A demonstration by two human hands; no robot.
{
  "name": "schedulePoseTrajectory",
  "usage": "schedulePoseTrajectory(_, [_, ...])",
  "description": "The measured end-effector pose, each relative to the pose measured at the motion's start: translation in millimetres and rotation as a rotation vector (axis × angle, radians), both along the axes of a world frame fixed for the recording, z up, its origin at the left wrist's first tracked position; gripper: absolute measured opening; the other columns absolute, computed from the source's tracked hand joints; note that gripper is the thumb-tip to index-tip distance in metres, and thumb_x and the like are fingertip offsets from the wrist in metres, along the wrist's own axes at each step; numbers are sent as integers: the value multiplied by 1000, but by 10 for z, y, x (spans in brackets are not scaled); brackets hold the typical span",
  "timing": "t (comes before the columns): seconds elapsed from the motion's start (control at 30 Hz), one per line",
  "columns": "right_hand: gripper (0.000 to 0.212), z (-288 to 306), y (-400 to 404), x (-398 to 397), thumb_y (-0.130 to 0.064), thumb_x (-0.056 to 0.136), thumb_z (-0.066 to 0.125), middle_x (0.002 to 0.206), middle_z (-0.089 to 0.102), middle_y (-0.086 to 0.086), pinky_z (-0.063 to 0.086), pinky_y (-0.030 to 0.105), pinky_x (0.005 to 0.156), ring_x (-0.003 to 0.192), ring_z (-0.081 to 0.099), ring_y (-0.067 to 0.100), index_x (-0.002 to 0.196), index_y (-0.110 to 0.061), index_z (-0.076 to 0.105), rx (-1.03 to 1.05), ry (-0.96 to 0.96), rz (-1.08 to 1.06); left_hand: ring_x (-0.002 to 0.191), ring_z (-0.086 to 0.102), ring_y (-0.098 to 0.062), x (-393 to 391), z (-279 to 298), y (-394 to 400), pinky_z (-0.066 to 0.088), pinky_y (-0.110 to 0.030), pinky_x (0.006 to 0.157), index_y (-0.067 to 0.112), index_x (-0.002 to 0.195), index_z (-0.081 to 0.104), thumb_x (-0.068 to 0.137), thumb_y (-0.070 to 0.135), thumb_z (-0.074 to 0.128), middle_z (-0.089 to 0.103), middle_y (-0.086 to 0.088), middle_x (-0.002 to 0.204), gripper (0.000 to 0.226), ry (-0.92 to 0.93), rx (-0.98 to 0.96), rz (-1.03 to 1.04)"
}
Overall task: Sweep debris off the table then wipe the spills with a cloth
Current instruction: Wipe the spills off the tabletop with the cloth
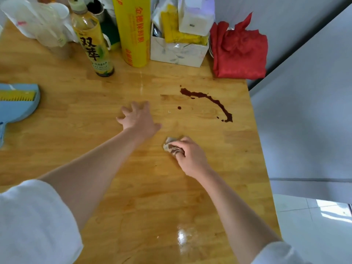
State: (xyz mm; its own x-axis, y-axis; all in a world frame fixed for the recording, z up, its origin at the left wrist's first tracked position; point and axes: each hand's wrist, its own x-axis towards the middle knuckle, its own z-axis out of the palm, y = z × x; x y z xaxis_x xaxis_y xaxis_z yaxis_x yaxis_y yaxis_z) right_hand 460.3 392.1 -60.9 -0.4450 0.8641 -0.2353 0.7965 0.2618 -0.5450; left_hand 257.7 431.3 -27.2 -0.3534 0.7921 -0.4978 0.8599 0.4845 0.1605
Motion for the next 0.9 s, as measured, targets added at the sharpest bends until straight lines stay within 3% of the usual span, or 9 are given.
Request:
schedulePoseTrajectory(0.13, [23,153,403,873,-20,98,50,105,66,-8,52,23,61,83,65,9,105,-35,66,14,-28,-437,145,6,-51,50,20,120,26,-68,110,22,151,24,81,59,70,6,-18,162,92,-19,-75,38])
schedulePoseTrajectory(0.23, [27,151,755,1102,-18,100,45,106,66,-1,49,22,58,88,67,19,117,-23,65,59,-40,-709,145,3,-51,75,57,156,25,-67,111,20,153,18,83,57,70,3,-18,162,95,-18,-107,48])
schedulePoseTrajectory(0.33, [34,88,789,572,-15,99,45,118,61,4,61,36,65,80,68,18,127,-27,60,46,-6,-582,145,1,-52,90,66,211,24,-67,112,19,156,9,83,55,71,-1,-19,162,102,-32,-135,56])
schedulePoseTrajectory(0.43, [29,12,489,78,-20,97,48,118,58,-9,51,17,55,71,61,1,117,-33,65,62,51,-109,144,1,-56,95,60,316,28,-66,111,17,157,2,82,52,73,-5,-22,161,109,-34,-173,65])
schedulePoseTrajectory(0.5, [25,-20,340,190,-25,97,50,106,61,-13,42,15,47,59,55,1,113,-32,68,16,36,39,142,2,-59,91,43,363,33,-64,108,16,156,-3,80,54,74,-6,-25,161,115,-16,-208,51])
schedulePoseTrajectory(0.57, [21,28,423,601,-24,98,52,96,67,-13,41,16,42,52,56,3,106,-31,70,-14,36,-184,142,2,-59,80,0,401,36,-64,106,16,156,-5,78,56,74,-5,-26,160,119,-6,-220,42])
schedulePoseTrajectory(0.7, [25,217,875,1091,-19,100,46,87,67,-12,40,6,44,65,68,7,106,-31,67,69,53,-723,141,3,-60,67,-43,418,36,-65,104,19,156,-7,77,59,74,-5,-25,160,121,8,-234,39])
schedulePoseTrajectory(0.8, [33,89,992,626,-17,100,46,108,65,3,47,13,42,56,66,7,126,-31,60,21,46,-603,141,3,-60,73,-49,419,34,-65,106,18,156,-7,78,59,73,-6,-27,160,120,4,-233,26])
schedulePoseTrajectory(0.9, [31,-5,719,156,-21,99,51,118,57,-3,46,13,51,70,61,4,124,-32,63,59,12,-211,143,1,-58,62,-50,390,31,-65,109,20,156,-7,79,57,73,-7,-24,161,117,2,-233,33])
